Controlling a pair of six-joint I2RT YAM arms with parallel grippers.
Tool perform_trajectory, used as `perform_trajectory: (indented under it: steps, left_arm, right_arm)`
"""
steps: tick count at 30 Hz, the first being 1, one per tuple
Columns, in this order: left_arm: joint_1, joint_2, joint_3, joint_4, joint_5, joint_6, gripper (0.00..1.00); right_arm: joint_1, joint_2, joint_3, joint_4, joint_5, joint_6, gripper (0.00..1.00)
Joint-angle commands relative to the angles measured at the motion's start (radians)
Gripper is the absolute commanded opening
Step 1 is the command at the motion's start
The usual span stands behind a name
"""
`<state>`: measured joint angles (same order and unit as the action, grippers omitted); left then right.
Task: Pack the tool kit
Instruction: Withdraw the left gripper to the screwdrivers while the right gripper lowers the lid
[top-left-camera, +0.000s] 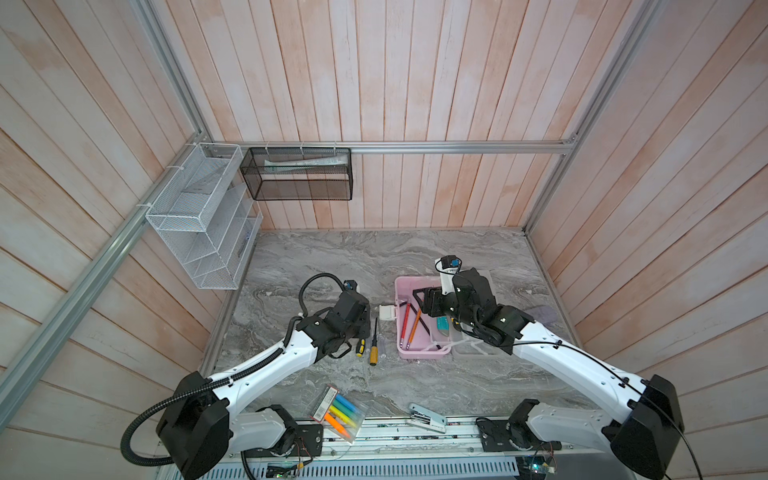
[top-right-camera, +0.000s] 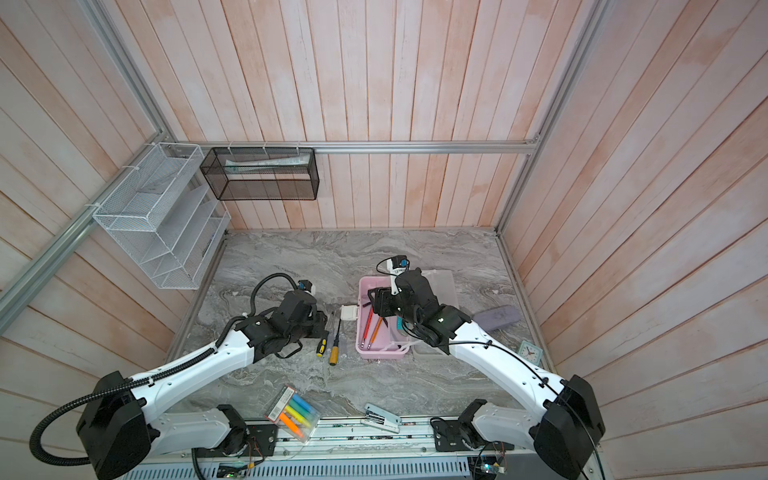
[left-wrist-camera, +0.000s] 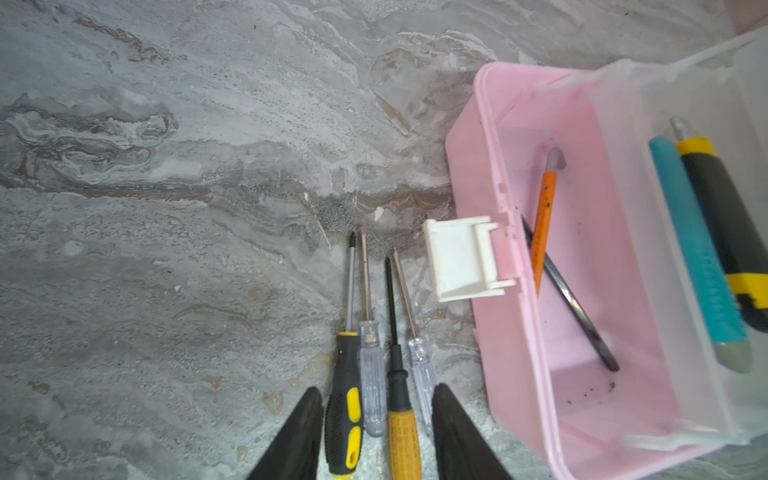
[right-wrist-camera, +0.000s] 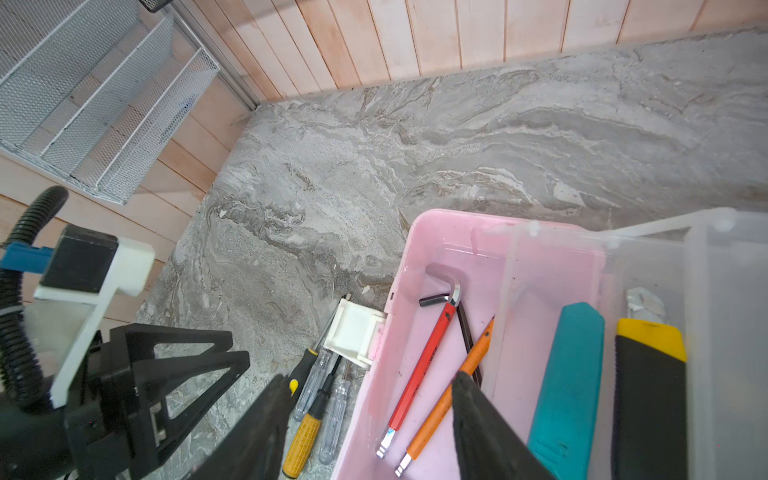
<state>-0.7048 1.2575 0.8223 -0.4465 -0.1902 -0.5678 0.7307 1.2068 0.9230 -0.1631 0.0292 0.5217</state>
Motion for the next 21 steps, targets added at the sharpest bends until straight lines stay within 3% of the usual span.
perform_trajectory:
  steps: [1, 9, 21]
  left_arm:
    - [0.020, 0.009, -0.027, 0.030, 0.014, 0.003, 0.39]
    - [0.024, 0.111, -0.042, 0.077, 0.092, 0.009, 0.41]
    - [0.025, 0.247, -0.058, 0.109, 0.094, -0.013, 0.35]
  right_arm:
    - [0.008, 0.018, -0.004, 0.028, 0.015, 0.020, 0.61]
    - [0.009, 0.042, -0.007, 0.037, 0.008, 0.028, 0.61]
    - [0.008, 0.068, -0.010, 0.052, 0.001, 0.026, 0.61]
